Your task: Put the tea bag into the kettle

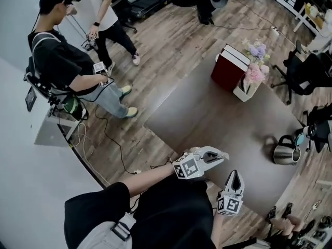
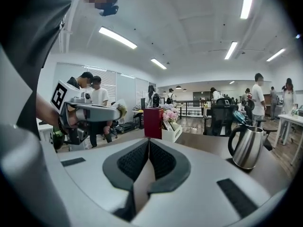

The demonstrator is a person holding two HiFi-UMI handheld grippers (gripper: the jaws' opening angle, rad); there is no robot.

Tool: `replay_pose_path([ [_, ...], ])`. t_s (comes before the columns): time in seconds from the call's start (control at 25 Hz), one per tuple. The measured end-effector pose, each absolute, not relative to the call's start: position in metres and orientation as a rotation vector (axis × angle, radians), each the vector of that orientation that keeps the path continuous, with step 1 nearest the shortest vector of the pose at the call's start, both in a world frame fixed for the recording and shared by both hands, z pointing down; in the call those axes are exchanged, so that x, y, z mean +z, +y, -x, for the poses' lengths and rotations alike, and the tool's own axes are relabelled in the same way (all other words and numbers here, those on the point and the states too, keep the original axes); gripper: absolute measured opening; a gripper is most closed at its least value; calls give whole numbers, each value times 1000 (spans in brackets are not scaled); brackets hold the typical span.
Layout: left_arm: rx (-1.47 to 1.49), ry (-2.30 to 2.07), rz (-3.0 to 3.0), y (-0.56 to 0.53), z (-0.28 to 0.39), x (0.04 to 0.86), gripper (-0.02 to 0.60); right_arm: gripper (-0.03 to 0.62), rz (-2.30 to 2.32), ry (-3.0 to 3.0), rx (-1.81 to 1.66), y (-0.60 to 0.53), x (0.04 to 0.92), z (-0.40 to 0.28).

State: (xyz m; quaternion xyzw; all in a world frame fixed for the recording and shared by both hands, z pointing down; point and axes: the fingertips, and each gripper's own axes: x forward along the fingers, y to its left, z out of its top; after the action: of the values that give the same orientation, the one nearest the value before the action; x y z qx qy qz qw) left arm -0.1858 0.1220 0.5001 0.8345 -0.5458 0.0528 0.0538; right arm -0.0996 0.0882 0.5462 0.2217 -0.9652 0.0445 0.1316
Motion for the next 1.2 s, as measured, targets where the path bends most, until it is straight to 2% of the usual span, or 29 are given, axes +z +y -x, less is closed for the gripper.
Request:
replay_pose_path([
  [0.28,232,-1646,-2536,96,147,510,23,8,-630,-2816,100,71,540,62],
  [0.8,348,-1434,-2657,13,-68,503,23,8,-932,-2853,245,-23,537,-138],
  [1.2,435,-1416,-2616,-30,-164,510,23,8,-940,-2822,303,-69,558,-249],
])
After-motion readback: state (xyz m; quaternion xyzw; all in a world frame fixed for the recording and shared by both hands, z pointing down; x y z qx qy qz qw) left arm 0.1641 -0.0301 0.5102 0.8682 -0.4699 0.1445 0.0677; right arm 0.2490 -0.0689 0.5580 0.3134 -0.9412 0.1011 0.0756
